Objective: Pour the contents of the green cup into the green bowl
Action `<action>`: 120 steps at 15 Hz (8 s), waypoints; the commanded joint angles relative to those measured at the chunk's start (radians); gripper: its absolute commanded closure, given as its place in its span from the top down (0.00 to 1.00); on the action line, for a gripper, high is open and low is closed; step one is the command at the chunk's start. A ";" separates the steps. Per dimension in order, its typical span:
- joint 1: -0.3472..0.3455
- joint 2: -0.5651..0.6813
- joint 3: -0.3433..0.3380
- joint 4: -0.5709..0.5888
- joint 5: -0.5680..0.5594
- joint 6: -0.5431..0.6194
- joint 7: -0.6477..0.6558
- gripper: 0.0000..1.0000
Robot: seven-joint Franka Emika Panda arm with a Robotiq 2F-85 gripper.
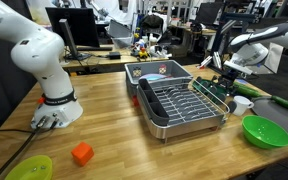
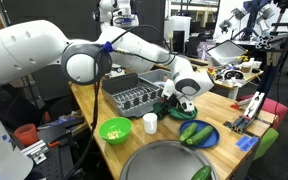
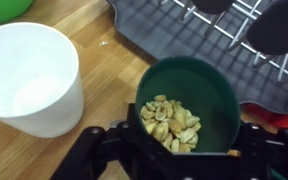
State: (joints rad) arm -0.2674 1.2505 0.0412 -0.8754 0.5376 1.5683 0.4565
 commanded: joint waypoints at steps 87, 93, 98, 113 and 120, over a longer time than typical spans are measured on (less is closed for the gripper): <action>0.185 -1.173 -0.195 -1.599 -0.457 0.597 0.730 0.52; 0.227 -1.142 -0.167 -1.564 -0.594 0.525 0.982 0.52; 0.251 -1.097 -0.141 -1.515 -0.613 0.438 1.091 0.52; 0.300 -0.910 -0.150 -1.262 -0.716 0.122 1.353 0.52; 0.308 -0.889 -0.144 -1.232 -0.701 0.110 1.336 0.77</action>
State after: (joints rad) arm 0.0431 0.3612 -0.1050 -2.1094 -0.1626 1.6808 1.7921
